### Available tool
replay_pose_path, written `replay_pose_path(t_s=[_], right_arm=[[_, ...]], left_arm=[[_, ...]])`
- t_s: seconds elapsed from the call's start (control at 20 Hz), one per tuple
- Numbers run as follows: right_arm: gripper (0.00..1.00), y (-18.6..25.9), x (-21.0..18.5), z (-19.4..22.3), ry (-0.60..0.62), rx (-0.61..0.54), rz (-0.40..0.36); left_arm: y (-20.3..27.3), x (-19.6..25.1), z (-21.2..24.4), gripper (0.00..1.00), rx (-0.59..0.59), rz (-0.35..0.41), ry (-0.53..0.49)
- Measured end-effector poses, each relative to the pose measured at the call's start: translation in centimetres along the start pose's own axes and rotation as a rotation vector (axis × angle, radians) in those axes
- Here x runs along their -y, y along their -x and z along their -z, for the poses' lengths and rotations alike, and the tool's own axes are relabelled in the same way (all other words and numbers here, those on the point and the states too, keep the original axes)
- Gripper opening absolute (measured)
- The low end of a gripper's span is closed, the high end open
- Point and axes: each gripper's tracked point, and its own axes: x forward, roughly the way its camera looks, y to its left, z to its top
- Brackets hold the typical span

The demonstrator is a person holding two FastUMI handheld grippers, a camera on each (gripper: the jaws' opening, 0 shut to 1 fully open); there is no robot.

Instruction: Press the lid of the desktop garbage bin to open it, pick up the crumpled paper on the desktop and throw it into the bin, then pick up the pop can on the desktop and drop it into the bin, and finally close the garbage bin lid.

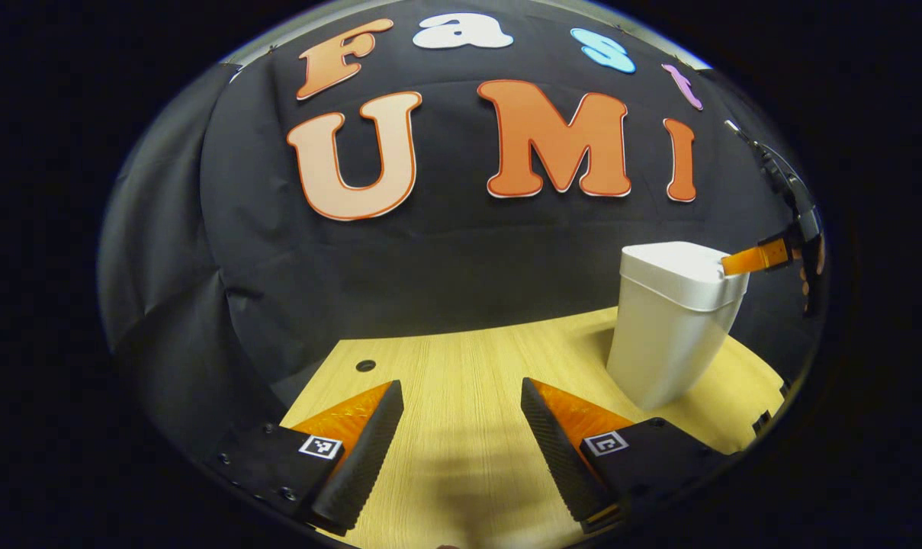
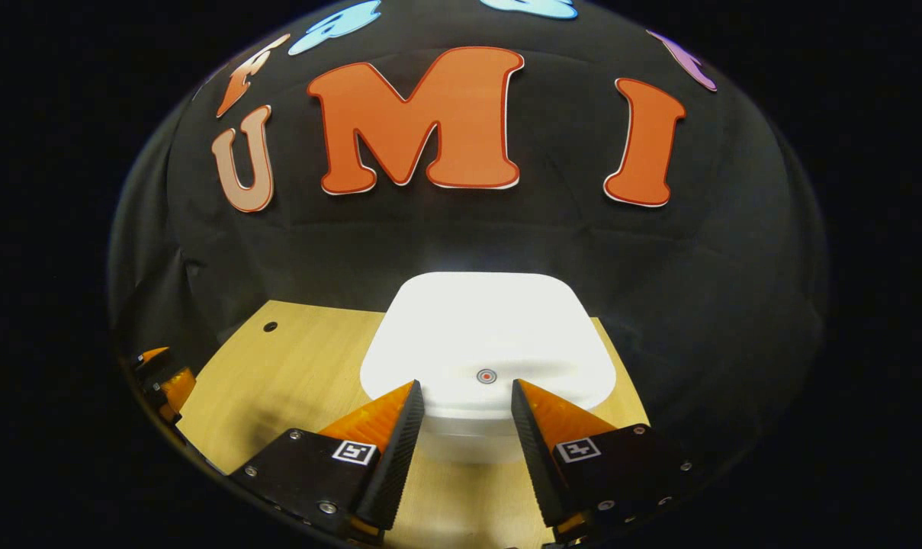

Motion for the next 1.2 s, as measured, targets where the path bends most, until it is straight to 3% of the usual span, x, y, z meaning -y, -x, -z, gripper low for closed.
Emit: replay_pose_path(t_s=[0.05,0.25,0.3,0.35,0.6,0.65,0.7,1.0,1.2], right_arm=[[0.71,0.1,-0.4,-0.1,0.006,0.012,-0.007],[0.71,0.7,-2.1,-1.2,0.037,0.073,-0.028],[0.65,1.1,-2.5,-1.4,0.039,0.090,-0.032],[0.71,1.1,-2.8,-1.7,0.041,0.103,-0.034],[0.71,2.1,-4.1,-2.8,0.038,0.184,-0.035],[0.65,2.2,-4.3,-3.2,0.037,0.207,-0.037],[0.71,2.5,-4.5,-3.5,0.039,0.230,-0.035],[0.71,3.4,-5.7,-3.9,0.015,0.333,-0.046],[0.71,3.3,-6.6,-2.6,0.036,0.338,-0.053]], left_arm=[[0.0,0.1,-0.7,0.99,0.014,0.005,0.003],[0.0,-0.1,-4.1,0.99,0.064,0.011,0.012],[0.0,-0.1,-4.9,0.99,0.078,0.012,0.013],[0.1,-0.2,-5.9,0.99,0.094,0.014,0.017],[0.3,0.2,-9.4,0.99,0.162,0.028,0.052],[0.3,0.4,-9.8,0.99,0.172,0.035,0.062],[0.4,0.5,-10.2,0.99,0.183,0.039,0.069],[0.7,0.1,-10.7,0.99,0.223,0.031,0.111],[1.3,-0.7,-11.4,0.99,0.257,0.004,0.104]])
